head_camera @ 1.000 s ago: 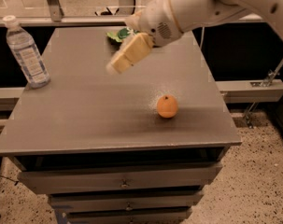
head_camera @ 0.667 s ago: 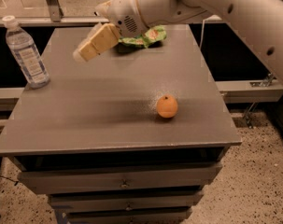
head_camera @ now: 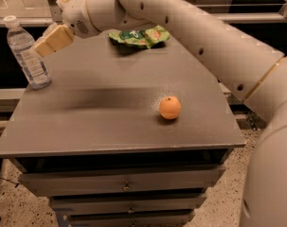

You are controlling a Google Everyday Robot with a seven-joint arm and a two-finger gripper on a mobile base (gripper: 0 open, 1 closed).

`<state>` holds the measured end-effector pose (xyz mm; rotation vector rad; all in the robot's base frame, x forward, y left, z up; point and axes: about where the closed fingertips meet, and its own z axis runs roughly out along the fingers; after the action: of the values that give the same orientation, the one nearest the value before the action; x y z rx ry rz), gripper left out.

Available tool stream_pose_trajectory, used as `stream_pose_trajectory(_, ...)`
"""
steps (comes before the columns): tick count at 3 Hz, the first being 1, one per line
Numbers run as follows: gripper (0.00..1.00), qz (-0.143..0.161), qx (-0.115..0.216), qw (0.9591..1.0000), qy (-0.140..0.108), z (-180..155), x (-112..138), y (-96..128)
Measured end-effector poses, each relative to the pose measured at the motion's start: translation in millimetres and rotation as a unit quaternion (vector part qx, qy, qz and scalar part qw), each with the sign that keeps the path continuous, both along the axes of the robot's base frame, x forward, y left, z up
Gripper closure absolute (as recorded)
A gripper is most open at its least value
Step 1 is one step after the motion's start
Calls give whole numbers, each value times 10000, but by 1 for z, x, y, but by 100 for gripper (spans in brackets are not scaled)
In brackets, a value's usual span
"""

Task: Pick blue plastic bottle

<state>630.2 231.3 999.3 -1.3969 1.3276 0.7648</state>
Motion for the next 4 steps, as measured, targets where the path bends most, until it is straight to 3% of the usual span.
stream_pose_trajectory(1, 0, 94, 103, 9999, -11, -12, 7, 36)
stream_pose_trajectory(3, 0, 359, 142, 9990, 207, -37, -7, 84)
stream_pose_trajectory(4, 18, 456, 181, 9984, 281, -45, -15, 98)
